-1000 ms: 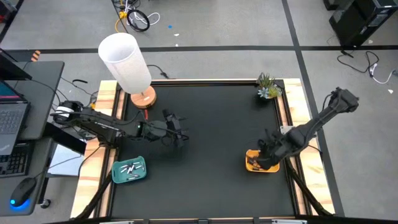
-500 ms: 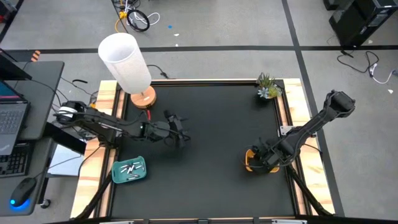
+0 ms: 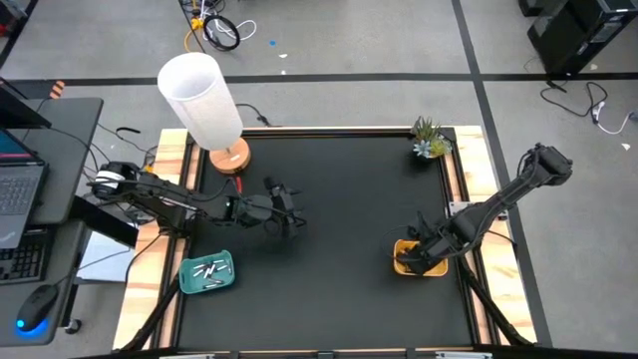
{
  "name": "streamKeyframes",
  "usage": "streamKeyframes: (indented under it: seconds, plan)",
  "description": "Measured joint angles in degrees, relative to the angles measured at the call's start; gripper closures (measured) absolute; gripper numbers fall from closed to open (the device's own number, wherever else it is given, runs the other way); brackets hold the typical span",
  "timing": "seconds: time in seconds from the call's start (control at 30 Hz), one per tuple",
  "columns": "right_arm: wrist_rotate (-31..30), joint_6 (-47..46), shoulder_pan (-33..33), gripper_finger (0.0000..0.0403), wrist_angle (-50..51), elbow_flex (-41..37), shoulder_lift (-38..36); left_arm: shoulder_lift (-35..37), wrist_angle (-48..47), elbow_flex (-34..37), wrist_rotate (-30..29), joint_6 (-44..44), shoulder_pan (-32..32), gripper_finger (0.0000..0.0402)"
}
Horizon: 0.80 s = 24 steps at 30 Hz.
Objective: Sort batteries
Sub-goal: Put the silver battery into the green bin
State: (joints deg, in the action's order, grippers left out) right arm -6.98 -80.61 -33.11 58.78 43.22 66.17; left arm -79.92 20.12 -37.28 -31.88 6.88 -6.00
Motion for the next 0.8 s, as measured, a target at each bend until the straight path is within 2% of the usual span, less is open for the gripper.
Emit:
streamKeyframes:
  seconds: [0.1, 0.2, 0.5, 0.8]
  plan:
    - [-0.64, 2.06, 2.19, 0.0248, 10.01, 5.6, 0.2, 0.0, 0.78, 0.0, 1.43, 0.21, 0.0, 0.0184]
    - [-0.66, 6.66, 6.58, 0.0251, 18.3, 7.96, 0.28, 0.0, 2.6, 0.0, 2.9, 0.49, 0.0, 0.0184]
    - [5.57, 35.63, 26.76, 0.022, 19.47, 8.22, 5.12, 0.02, 3.96, 0.0, 5.64, 0.63, -0.66, 0.0184]
    - [5.29, 63.05, 38.92, 0.0185, 20.07, 8.22, 20.7, 0.02, 4.02, 0.02, 11.76, 1.46, -3.12, 0.0184]
